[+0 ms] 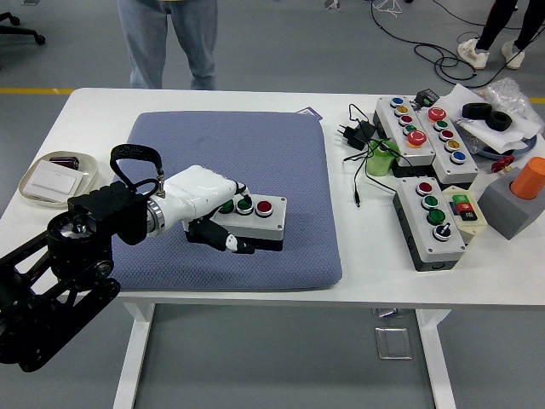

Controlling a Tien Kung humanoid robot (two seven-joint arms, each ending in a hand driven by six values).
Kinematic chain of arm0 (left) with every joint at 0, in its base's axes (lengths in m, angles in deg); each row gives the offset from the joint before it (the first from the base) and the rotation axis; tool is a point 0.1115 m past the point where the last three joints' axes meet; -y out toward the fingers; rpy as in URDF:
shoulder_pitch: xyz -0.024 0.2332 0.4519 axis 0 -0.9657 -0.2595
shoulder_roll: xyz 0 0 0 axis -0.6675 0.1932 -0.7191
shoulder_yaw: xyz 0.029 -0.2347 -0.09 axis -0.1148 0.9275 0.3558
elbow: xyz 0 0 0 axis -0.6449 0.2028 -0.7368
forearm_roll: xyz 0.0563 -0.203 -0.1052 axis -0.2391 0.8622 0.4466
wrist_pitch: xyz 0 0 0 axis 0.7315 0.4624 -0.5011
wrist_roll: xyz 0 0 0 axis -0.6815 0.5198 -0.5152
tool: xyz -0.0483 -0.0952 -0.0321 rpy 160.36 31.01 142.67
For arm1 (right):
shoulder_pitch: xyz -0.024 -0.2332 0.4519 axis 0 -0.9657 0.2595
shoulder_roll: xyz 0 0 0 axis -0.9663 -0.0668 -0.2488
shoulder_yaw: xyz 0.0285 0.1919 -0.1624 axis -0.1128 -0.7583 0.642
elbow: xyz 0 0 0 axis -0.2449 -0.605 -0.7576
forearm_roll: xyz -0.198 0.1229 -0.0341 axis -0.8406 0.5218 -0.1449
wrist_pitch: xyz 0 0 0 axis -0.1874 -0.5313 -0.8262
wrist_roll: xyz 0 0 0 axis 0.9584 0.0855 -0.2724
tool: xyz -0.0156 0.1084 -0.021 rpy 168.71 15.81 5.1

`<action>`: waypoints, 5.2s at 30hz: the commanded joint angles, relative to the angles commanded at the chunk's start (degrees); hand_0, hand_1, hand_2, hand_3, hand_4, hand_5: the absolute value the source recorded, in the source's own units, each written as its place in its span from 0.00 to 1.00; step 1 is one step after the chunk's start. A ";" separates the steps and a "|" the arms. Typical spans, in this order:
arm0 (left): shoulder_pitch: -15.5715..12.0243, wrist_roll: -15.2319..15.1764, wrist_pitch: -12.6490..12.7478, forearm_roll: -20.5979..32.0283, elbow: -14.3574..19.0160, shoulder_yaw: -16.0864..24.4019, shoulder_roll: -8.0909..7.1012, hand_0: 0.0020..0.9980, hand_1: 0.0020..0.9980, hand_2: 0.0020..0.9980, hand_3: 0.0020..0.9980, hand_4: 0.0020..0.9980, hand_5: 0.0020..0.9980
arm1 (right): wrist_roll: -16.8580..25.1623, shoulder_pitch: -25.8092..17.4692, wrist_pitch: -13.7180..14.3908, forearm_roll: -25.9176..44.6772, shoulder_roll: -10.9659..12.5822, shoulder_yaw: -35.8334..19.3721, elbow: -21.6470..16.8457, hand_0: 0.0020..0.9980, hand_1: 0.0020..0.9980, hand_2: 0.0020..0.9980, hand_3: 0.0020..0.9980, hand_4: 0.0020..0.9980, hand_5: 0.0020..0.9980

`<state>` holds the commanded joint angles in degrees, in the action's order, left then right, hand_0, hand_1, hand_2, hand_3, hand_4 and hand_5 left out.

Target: Pick up the button,place it on the desk,press the button,press the button

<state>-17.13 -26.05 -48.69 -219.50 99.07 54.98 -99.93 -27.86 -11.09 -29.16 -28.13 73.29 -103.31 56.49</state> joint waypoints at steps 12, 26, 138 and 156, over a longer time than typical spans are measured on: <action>0.57 -0.35 -1.58 0.00 -2.08 -0.76 -0.22 0.05 0.08 0.11 0.77 1.00 0.76 | 0.00 0.10 -0.01 0.06 -0.01 0.01 0.00 0.63 0.47 0.53 0.58 0.27 0.01; 0.60 0.54 1.37 0.00 -0.01 -0.34 -0.05 0.06 0.08 0.13 0.84 1.00 0.72 | 0.00 -0.09 -0.03 -0.08 -0.02 -0.03 0.00 0.63 0.47 0.53 0.58 0.27 0.01; -27.79 -10.77 26.36 70.14 -2.78 27.97 4.94 0.68 0.75 0.86 0.87 0.71 1.00 | -0.21 -1.63 0.11 -1.11 0.61 -1.19 0.00 0.63 0.47 0.53 0.58 0.27 0.01; -29.83 -13.11 29.34 69.97 -2.71 31.51 4.70 0.72 0.77 0.88 0.87 0.71 1.00 | -0.06 -1.25 -0.35 -0.69 0.69 -1.19 0.00 0.63 0.50 0.55 0.58 0.26 0.01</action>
<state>-46.96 -39.16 -19.36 -149.53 96.35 86.49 -95.22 -27.92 -12.34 -29.51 -28.81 73.97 -104.50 56.49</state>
